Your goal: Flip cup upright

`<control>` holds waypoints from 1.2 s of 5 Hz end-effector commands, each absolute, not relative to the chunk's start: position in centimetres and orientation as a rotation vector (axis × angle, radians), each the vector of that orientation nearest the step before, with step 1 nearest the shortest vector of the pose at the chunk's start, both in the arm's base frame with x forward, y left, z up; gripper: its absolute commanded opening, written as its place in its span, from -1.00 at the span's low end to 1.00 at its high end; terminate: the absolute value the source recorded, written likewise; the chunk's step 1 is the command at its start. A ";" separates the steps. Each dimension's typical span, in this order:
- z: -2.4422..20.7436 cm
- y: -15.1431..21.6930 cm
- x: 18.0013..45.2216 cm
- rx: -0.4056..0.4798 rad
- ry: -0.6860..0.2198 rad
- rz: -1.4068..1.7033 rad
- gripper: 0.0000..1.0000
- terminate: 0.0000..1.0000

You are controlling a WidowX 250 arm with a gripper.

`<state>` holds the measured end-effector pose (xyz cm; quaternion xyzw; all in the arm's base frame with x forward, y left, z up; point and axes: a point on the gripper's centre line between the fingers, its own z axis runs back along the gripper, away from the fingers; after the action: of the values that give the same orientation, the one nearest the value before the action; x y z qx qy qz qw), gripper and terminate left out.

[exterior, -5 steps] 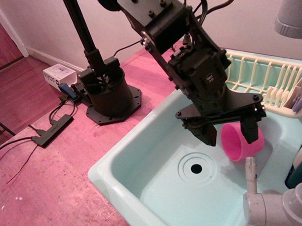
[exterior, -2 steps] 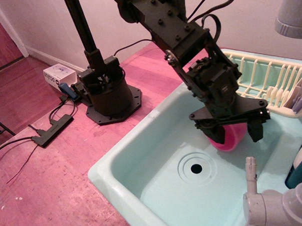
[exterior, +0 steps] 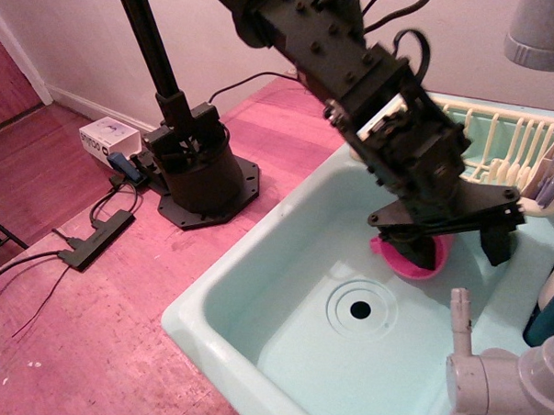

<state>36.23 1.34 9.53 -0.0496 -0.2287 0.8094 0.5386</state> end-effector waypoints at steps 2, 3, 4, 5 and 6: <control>13.2 1.4 37.6 -0.153 -0.623 1.936 -1.00 -1.00; 13.4 1.2 37.2 -0.158 -0.619 1.933 -1.00 -1.00; 13.8 1.4 37.1 -0.179 -0.603 1.935 -1.00 -1.00; 14.0 1.2 37.1 -0.221 -0.570 1.948 1.00 -1.00; 16.6 1.7 37.0 -0.214 -0.593 1.922 1.00 -1.00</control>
<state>36.53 1.28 15.59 -0.0608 -0.2150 0.8024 0.5534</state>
